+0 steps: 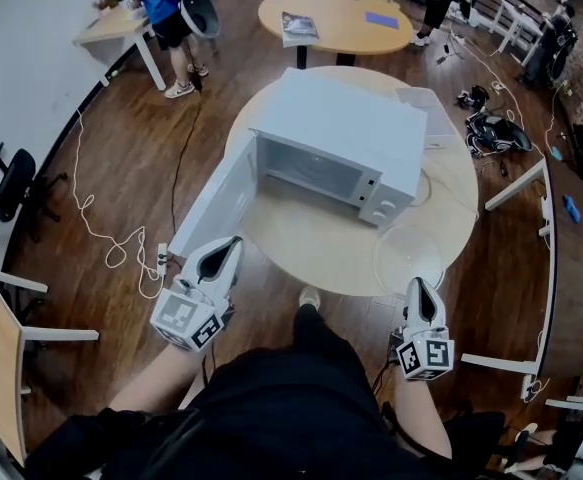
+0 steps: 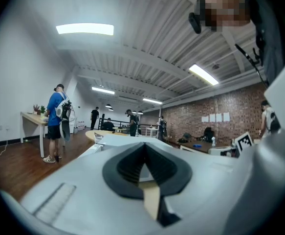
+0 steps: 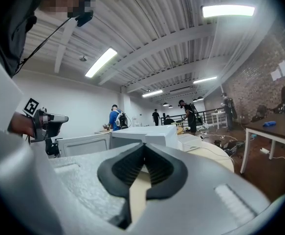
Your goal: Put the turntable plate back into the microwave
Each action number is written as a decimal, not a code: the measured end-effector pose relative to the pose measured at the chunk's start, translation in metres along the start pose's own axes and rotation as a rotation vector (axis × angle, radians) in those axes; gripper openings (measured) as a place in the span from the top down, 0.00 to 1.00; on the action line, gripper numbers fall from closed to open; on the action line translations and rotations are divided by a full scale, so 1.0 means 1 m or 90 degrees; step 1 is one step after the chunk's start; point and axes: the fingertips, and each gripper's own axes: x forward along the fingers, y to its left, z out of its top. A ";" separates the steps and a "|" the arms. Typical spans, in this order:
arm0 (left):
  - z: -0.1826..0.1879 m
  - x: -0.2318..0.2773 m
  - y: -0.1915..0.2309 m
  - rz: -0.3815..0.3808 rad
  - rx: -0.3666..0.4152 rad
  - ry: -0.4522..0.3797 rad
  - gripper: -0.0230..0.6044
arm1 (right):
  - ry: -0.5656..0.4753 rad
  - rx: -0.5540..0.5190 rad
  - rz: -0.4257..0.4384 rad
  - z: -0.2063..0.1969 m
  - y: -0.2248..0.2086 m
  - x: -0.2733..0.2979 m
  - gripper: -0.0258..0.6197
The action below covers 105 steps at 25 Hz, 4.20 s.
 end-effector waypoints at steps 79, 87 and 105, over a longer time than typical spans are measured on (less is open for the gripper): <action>0.012 0.181 0.058 -0.344 -0.016 0.075 0.96 | -0.001 0.057 -0.267 -0.003 0.020 0.066 0.96; 0.014 0.194 0.044 -0.325 0.004 0.105 0.96 | 0.068 0.038 -0.223 -0.041 -0.007 0.063 0.96; 0.020 0.207 0.011 -0.292 0.036 0.172 0.96 | 0.125 0.261 -0.355 -0.159 -0.126 -0.004 0.54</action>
